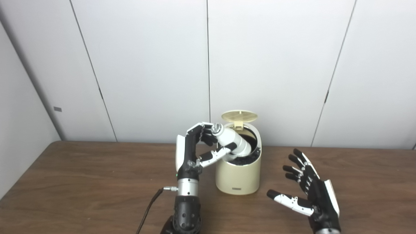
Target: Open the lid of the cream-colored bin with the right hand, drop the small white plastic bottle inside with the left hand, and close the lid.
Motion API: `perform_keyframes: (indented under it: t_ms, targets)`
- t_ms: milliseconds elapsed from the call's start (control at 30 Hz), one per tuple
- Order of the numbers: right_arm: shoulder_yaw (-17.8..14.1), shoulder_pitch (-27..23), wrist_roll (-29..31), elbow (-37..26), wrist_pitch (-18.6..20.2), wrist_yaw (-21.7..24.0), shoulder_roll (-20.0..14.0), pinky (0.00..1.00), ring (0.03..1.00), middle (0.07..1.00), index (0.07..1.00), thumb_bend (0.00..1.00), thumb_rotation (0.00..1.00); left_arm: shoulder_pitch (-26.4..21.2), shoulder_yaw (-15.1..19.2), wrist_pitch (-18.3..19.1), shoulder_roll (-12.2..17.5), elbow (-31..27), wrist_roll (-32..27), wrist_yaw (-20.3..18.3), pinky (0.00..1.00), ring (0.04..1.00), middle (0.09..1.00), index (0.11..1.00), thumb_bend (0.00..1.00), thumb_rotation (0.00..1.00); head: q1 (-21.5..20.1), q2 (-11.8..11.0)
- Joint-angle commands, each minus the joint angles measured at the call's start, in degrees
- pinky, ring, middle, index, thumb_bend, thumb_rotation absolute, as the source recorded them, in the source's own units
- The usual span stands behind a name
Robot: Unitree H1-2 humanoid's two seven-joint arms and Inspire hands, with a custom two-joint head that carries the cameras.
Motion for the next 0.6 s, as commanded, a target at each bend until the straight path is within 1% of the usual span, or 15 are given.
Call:
perform_keyframes:
  t_ms: [0, 67, 167, 300, 433, 567]
  targets:
    - [0.1, -1.8, 0.0, -1.7, -1.5, -0.1, 0.1, 0.74, 0.767, 0.874, 0.899, 0.81, 0.15, -1.9, -0.5, 0.0, -0.5, -2.2, 1.2, 0.7, 0.54, 0.671, 0.750, 0.757, 0.83, 0.04, 0.0, 0.0]
    - [0.1, -1.9, 0.0, -1.6, -1.4, -0.1, 0.1, 0.74, 0.766, 0.873, 0.898, 0.81, 0.15, -1.8, -0.5, 0.0, -0.5, -2.9, 1.4, 0.6, 0.57, 0.709, 0.777, 0.785, 0.84, 0.05, 0.1, 0.1]
    - [0.2, -1.8, 0.1, -1.7, -1.3, 0.0, 0.1, 0.74, 0.763, 0.866, 0.897, 0.81, 0.14, -1.7, -0.6, 0.1, -0.2, -4.0, 1.3, 0.0, 0.57, 0.726, 0.789, 0.798, 0.83, 0.06, 0.3, 0.0]
    - [0.3, -1.8, -0.2, -1.5, -1.4, 0.0, 0.1, 0.73, 0.754, 0.863, 0.895, 0.80, 0.13, -1.4, -0.4, 0.6, -0.2, -5.5, 0.4, -1.1, 0.57, 0.725, 0.796, 0.805, 0.82, 0.06, 0.4, 0.0]
    - [0.3, -1.8, -0.1, -1.5, -1.6, -0.1, 0.1, 0.72, 0.757, 0.867, 0.898, 0.81, 0.14, -1.2, -0.3, 0.6, -0.4, -6.3, -0.1, -1.4, 0.55, 0.712, 0.792, 0.803, 0.83, 0.06, 0.5, 0.0]
    - [0.3, -1.9, -0.3, -1.4, -1.4, -0.2, 0.1, 0.73, 0.754, 0.867, 0.895, 0.80, 0.11, -1.0, -0.3, 0.4, -0.3, -7.0, 0.2, -1.3, 0.54, 0.699, 0.788, 0.804, 0.82, 0.07, 0.5, 0.0]
